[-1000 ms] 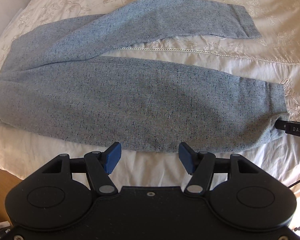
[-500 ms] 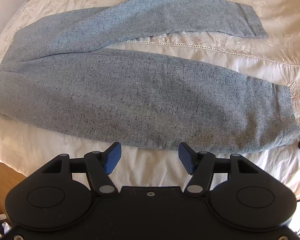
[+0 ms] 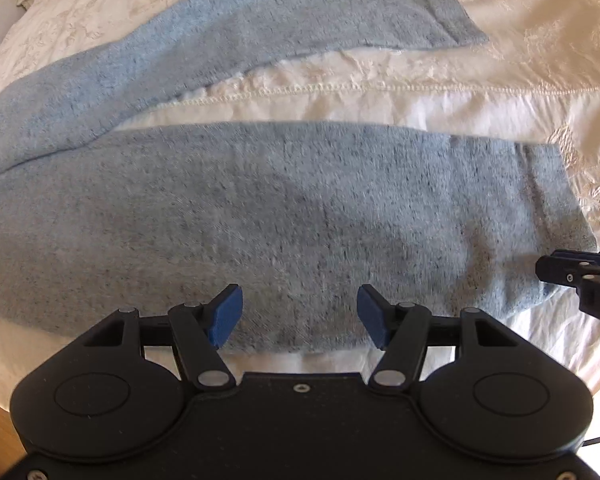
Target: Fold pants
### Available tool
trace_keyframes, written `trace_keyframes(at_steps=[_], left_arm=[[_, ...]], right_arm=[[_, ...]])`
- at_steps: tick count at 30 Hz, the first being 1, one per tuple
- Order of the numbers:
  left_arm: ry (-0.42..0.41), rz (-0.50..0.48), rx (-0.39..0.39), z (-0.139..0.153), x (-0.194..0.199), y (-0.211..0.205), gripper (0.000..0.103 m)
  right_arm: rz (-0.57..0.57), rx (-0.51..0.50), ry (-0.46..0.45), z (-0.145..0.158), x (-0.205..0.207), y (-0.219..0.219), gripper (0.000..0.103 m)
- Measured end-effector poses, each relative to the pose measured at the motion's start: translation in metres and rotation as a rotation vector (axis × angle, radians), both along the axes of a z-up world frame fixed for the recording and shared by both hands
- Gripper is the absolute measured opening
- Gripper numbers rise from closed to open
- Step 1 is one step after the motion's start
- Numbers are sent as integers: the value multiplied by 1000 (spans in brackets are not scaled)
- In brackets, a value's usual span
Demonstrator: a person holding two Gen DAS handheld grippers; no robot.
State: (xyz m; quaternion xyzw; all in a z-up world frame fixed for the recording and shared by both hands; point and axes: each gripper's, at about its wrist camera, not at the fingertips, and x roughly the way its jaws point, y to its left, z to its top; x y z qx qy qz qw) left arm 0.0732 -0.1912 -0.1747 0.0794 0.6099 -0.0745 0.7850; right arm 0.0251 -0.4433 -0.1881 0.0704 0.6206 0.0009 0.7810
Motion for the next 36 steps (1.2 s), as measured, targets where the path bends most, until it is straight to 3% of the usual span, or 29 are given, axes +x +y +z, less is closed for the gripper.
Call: trace_keyframes(at_steps=[3,6,8,12,14,16,19,24,30,33,36], left_arm=[[89,-15,26,-31,-9,-1,65],[103,-31,38,-38,-19,2,67],[80,-23,17,-28,-23,9,64],[-31,25,-4,3,-26,36,62],[-86,66,3,16,-21,58,62],[-119,109,22,22,-13,82,62],[-113,181,68,17,2,119,59],[-55,256,110,-6,25,177,55],[34,101,145,-36,41,204,65],[59,-22,148,-35,51,200,63],[31,-87,95,-17,60,204,56]], right_arm=[[-91,27,25,-9,-14,-19,10],[-66,-11,9,5,-13,-14,12],[-36,-49,-32,22,-9,-3,22],[14,-97,-143,54,0,21,26],[29,-147,-167,60,9,42,34],[41,-185,-173,61,18,61,34],[76,-128,-146,55,28,86,34],[-10,-92,-6,19,35,122,30],[-185,-127,169,-14,41,122,28],[-292,-118,187,-10,49,118,28],[-371,-93,150,11,62,119,28]])
